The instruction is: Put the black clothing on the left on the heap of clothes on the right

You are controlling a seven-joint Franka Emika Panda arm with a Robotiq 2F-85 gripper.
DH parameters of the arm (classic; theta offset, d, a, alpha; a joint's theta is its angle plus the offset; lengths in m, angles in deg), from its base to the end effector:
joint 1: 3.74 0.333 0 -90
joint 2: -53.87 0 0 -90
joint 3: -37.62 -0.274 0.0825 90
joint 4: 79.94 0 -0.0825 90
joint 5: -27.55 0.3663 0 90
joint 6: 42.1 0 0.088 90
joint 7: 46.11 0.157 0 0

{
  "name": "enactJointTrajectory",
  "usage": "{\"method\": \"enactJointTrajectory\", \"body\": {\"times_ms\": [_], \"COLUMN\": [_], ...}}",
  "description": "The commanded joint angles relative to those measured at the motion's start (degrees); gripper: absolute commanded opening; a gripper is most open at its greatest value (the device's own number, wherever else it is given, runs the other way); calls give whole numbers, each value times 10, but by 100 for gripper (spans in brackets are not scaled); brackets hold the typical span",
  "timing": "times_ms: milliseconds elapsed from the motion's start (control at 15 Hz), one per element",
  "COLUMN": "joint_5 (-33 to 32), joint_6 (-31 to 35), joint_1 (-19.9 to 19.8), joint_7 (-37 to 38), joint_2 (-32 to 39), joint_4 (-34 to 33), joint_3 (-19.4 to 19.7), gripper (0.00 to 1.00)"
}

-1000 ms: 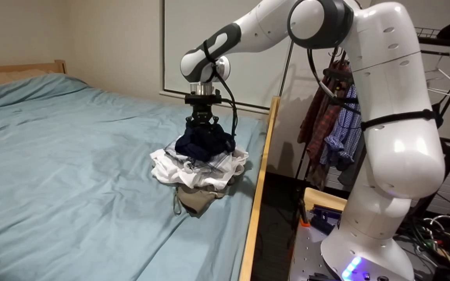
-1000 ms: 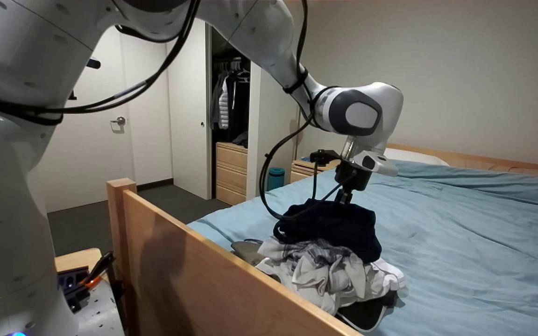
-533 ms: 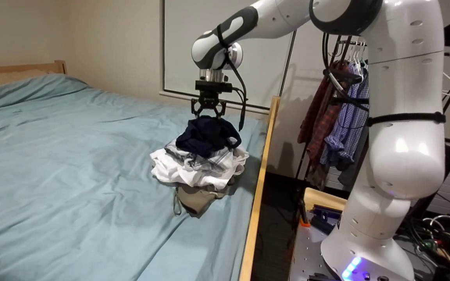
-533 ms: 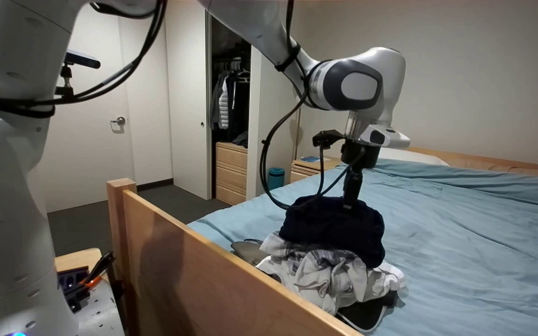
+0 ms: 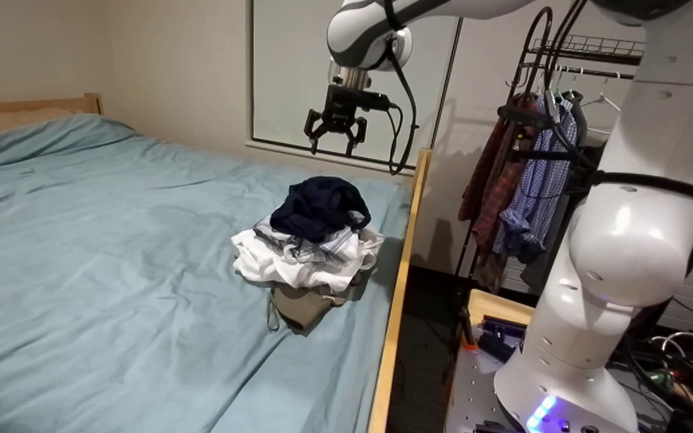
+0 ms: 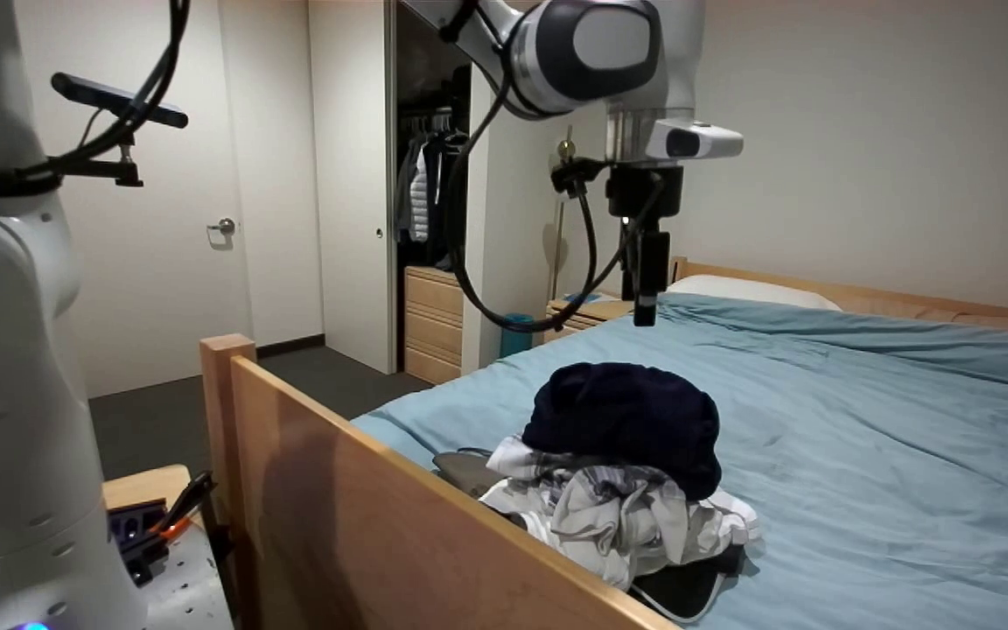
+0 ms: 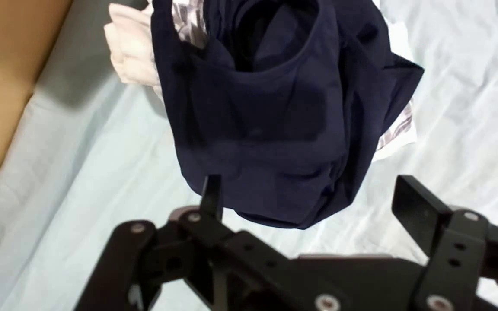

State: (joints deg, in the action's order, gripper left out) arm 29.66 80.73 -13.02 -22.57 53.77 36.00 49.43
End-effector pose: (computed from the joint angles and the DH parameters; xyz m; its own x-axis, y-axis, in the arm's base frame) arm 0.5181 -0.1965 0.3766 0.6927 -0.7146 0.0978 -0.7103 -0.6994 -0.0792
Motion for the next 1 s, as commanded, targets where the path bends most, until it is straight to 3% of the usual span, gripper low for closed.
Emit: {"method": "enactJointTrajectory", "body": {"times_ms": [0,400,600,667,933], "joint_5": [-62,-121,-148,-126,-137], "joint_6": [-32,-114,-119,-107,-107], "joint_1": [15,58,70,66,70], "joint_7": [-30,-70,-121,-82,-104], "joint_2": [-57,-84,-93,-84,-87], "joint_4": [24,-1,2,1,1], "joint_3": [-30,-95,-109,-107,-110], "gripper": [100,100,100,100,100]}}
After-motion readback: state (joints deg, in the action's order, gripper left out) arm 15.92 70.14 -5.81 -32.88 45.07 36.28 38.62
